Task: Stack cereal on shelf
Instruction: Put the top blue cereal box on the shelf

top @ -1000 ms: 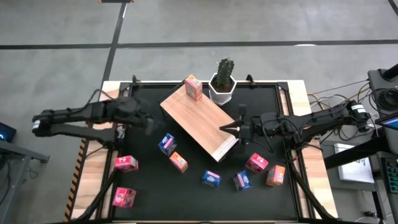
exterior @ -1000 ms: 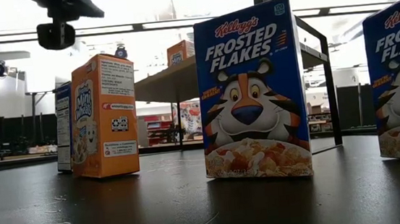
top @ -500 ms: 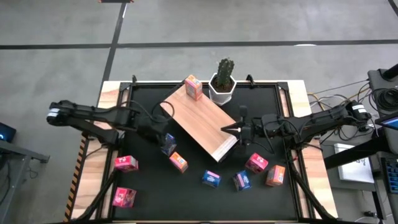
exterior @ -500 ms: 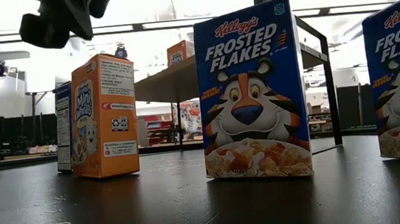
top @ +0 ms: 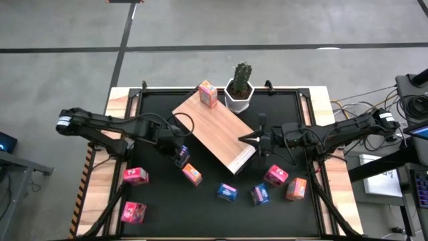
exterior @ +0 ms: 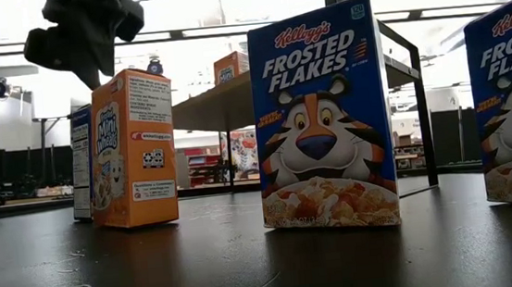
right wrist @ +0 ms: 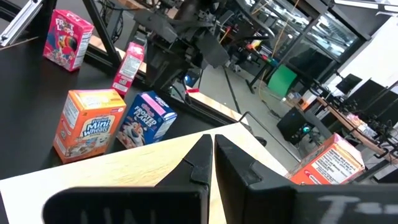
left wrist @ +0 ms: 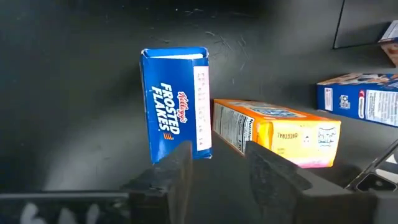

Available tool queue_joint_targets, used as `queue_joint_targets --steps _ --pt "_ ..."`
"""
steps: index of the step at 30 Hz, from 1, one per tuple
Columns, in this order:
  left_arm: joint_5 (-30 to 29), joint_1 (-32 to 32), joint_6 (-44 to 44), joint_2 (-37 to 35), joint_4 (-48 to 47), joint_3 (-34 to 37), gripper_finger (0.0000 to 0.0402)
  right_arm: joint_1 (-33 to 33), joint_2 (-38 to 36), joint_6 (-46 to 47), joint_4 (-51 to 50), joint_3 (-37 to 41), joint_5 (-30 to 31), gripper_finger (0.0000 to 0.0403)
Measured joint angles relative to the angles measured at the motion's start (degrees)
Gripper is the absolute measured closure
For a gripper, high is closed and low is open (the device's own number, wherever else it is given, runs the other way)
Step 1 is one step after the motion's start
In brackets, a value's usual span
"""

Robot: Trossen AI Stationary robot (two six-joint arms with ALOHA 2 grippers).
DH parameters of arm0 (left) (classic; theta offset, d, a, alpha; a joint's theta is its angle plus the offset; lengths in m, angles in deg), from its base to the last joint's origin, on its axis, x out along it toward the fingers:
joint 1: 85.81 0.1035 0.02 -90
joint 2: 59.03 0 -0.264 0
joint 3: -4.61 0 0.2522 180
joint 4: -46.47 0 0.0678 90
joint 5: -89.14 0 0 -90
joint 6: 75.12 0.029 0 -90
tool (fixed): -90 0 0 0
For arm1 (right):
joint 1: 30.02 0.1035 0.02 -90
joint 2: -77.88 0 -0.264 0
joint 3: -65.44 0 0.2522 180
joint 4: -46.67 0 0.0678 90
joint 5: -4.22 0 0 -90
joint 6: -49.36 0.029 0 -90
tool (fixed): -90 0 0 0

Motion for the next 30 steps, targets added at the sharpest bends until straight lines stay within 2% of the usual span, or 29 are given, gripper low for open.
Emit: queue_joint_targets --steps 5,11,22,30 --pt "-0.2 -0.1 0.7 -0.5 0.1 -0.5 0.0249 0.0 0.0 0.0 0.0 0.0 0.0 0.0394" --pt "-0.2 -0.2 3.5 0.3 0.3 -0.5 0.0247 0.0 0.0 0.0 0.0 0.0 0.0 0.0394" --pt "-0.7 -0.2 3.7 2.0 0.4 -0.4 0.0244 0.0 0.0 0.0 0.0 0.0 0.0 0.0394" --pt "-5.4 -0.2 2.7 1.8 -2.7 -0.4 0.0188 0.0 0.0 -0.1 0.0 0.0 0.0 0.0394"
